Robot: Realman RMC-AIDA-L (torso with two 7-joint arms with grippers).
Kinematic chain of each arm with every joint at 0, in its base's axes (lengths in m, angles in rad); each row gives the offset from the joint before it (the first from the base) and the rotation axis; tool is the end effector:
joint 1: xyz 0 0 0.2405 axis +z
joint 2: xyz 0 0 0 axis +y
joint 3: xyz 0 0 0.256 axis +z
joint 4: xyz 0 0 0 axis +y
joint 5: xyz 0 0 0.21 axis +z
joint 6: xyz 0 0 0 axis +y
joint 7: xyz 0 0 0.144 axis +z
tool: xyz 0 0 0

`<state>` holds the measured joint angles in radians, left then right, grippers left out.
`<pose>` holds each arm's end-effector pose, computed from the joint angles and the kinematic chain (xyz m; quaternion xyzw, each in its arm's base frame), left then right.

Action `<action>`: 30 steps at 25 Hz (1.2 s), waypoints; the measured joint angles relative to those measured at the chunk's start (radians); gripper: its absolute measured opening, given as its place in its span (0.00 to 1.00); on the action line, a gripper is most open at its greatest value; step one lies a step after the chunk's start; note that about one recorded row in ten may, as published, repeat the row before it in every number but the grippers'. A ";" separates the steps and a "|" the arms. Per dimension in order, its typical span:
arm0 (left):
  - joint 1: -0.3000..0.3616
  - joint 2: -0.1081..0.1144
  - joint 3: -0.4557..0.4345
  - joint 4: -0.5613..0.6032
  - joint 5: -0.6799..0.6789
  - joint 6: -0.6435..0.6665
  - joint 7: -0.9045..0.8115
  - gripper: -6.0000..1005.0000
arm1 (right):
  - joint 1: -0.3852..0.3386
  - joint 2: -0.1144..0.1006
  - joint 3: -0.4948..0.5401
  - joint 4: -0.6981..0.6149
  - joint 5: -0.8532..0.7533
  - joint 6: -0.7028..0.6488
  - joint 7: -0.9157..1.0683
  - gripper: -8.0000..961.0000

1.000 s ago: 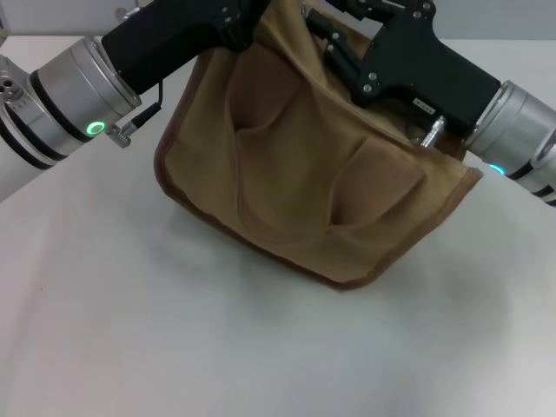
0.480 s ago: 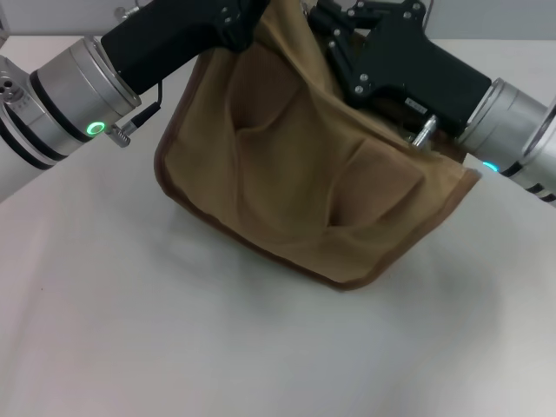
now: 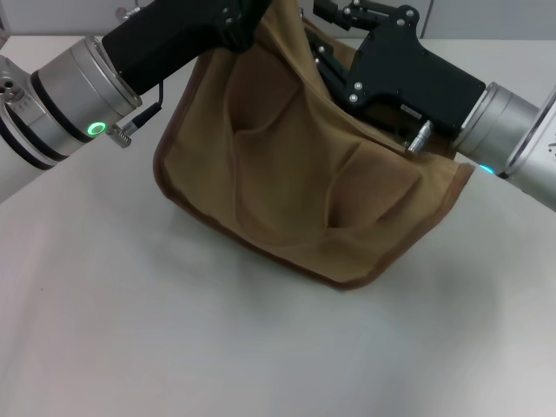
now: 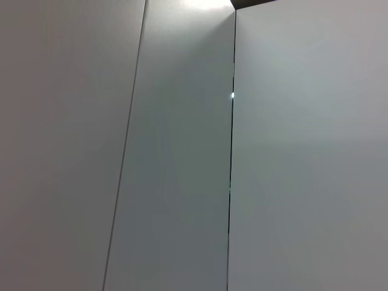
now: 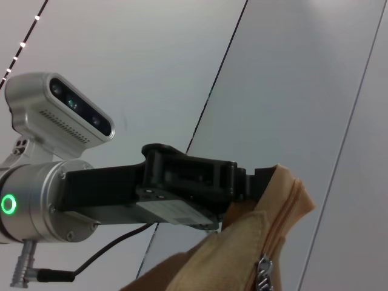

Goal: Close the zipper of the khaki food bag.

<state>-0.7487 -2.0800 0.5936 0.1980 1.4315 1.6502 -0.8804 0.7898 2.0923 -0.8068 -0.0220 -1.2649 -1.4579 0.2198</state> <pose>-0.1722 0.3656 -0.0043 -0.8160 -0.0781 -0.5302 0.2165 0.1792 0.3641 -0.0558 -0.8507 -0.0942 0.3865 0.3436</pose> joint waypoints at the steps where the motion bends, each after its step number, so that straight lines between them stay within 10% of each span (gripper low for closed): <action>1: 0.000 0.000 0.000 0.000 0.000 0.001 0.000 0.02 | 0.003 0.000 0.000 0.000 0.000 0.000 0.001 0.26; 15: -0.007 0.000 0.000 0.000 -0.002 0.001 0.000 0.02 | 0.015 0.000 0.014 0.000 0.000 -0.023 0.009 0.56; 30: -0.012 0.000 -0.002 0.000 -0.004 -0.009 0.000 0.02 | 0.015 0.000 0.014 0.007 -0.006 -0.054 -0.035 0.48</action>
<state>-0.7608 -2.0801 0.5920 0.1978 1.4278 1.6409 -0.8803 0.8045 2.0924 -0.7929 -0.0148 -1.2707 -1.5122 0.1853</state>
